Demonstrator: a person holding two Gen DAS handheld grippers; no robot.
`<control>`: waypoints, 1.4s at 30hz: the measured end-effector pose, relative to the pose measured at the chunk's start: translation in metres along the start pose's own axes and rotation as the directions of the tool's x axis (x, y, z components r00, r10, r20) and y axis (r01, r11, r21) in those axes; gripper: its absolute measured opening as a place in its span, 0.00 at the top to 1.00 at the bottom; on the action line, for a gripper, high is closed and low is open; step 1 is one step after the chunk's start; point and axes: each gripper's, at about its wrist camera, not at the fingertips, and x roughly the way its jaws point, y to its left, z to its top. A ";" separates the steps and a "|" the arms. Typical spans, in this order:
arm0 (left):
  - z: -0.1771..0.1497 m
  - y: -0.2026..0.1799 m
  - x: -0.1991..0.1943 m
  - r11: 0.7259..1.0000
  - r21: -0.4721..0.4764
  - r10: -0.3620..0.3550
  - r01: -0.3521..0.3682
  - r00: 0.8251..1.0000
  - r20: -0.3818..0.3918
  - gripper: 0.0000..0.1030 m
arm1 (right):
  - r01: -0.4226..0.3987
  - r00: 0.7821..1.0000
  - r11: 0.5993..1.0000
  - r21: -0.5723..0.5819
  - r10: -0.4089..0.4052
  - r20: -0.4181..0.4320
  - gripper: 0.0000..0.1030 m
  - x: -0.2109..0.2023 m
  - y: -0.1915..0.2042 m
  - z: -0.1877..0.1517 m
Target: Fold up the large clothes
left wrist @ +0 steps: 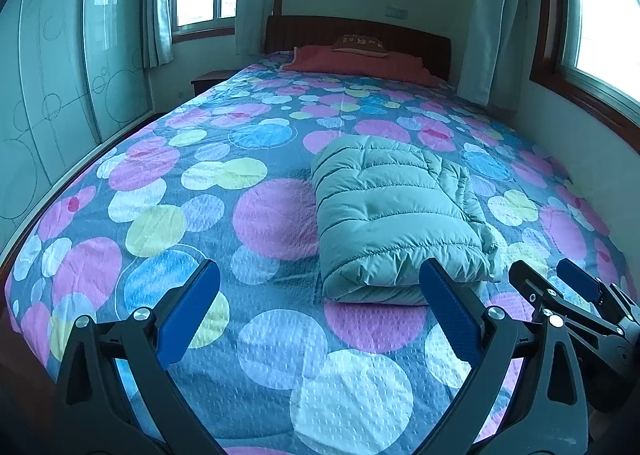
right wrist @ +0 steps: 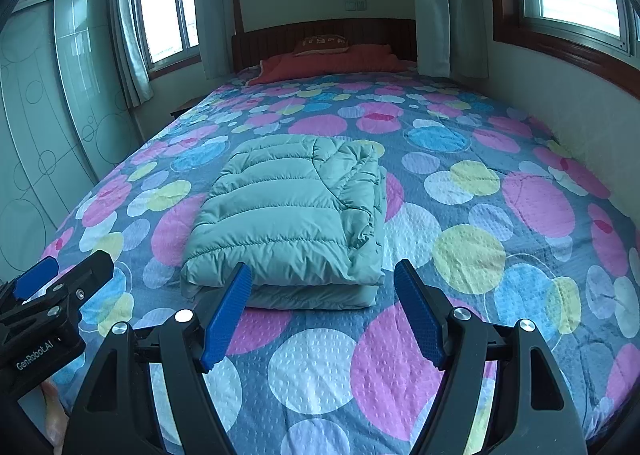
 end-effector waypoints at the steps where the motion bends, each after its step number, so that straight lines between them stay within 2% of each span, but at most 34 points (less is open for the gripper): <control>1: 0.000 0.000 -0.001 1.000 0.000 -0.001 0.001 1.000 0.003 0.03 | 0.000 1.000 1.000 -0.001 0.000 0.002 0.29 -0.001 0.000 0.000; 9: 0.002 0.000 -0.010 1.000 -0.005 0.023 -0.022 0.999 0.032 0.03 | 0.004 1.000 1.000 0.002 -0.004 0.020 0.29 -0.007 -0.002 0.002; 10: 0.002 -0.001 -0.011 1.000 -0.004 0.023 -0.022 0.999 0.035 0.03 | 0.003 1.000 1.000 0.003 -0.003 0.020 0.26 -0.007 -0.002 0.002; 11: 0.002 -0.001 -0.012 1.000 -0.001 0.020 -0.020 0.999 0.038 0.03 | 0.002 1.000 1.000 0.003 -0.002 0.028 0.22 -0.009 -0.002 0.001; 18: 0.003 -0.001 -0.017 1.000 0.003 0.001 -0.001 0.998 0.065 0.02 | 0.018 0.998 1.000 -0.005 -0.017 0.059 0.19 -0.015 -0.001 0.001; 26: 0.002 0.001 -0.014 1.000 -0.017 -0.023 0.024 0.998 0.059 0.02 | 0.017 0.999 1.000 -0.012 -0.017 0.048 0.19 -0.013 0.000 -0.001; 31: -0.002 0.002 -0.004 1.000 -0.024 0.012 -0.012 1.000 0.007 0.02 | 0.012 0.999 1.000 -0.013 -0.012 0.038 0.19 -0.008 0.001 -0.003; 36: -0.004 0.005 0.006 0.999 -0.023 0.022 -0.022 1.000 0.005 0.02 | 0.015 1.000 1.000 -0.008 -0.014 0.024 0.19 -0.001 -0.003 -0.005; 39: -0.005 0.015 0.025 0.999 -0.035 0.026 -0.028 0.998 -0.049 0.02 | 0.027 1.000 0.999 0.019 -0.027 0.011 0.19 0.007 -0.015 -0.005; 42: -0.007 0.033 0.047 0.995 -0.062 0.077 -0.082 0.993 -0.086 0.02 | 0.066 0.998 0.996 0.054 -0.065 -0.007 0.19 0.020 -0.036 -0.005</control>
